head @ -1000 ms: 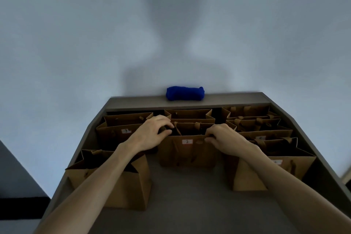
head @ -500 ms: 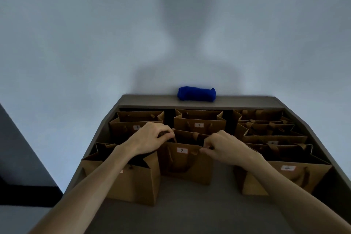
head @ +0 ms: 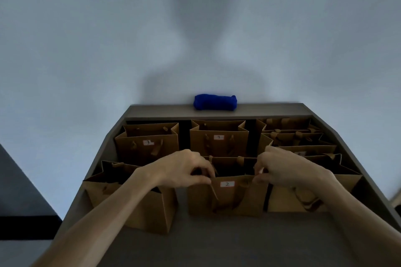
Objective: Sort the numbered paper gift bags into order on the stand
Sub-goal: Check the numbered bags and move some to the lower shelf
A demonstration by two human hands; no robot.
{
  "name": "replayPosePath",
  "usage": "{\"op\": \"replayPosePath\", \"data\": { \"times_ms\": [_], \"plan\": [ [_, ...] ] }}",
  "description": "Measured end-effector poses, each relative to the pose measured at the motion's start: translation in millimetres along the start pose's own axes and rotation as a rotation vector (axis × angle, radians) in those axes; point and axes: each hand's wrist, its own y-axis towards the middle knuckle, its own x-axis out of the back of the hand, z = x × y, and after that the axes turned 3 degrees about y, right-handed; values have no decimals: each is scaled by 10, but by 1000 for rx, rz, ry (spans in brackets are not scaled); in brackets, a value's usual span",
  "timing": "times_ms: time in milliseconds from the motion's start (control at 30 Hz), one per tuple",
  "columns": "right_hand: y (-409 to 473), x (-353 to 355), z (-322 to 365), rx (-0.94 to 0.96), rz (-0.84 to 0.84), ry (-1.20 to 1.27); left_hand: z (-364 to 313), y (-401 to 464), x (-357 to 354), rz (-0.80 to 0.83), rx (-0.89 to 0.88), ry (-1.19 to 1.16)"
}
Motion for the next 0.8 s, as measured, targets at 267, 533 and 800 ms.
{"op": "replayPosePath", "data": {
  "times_ms": [267, 533, 800],
  "plan": [
    [-16, 85, -106, 104, 23, 155, -48, 49, 57, 102, -28, -83],
    [553, 242, -419, 96, -263, 298, 183, 420, 210, -206, 138, -110],
    [1144, 164, -539, -23, -144, 116, 554, 908, 161, -195, 353, 235]
  ]
}}
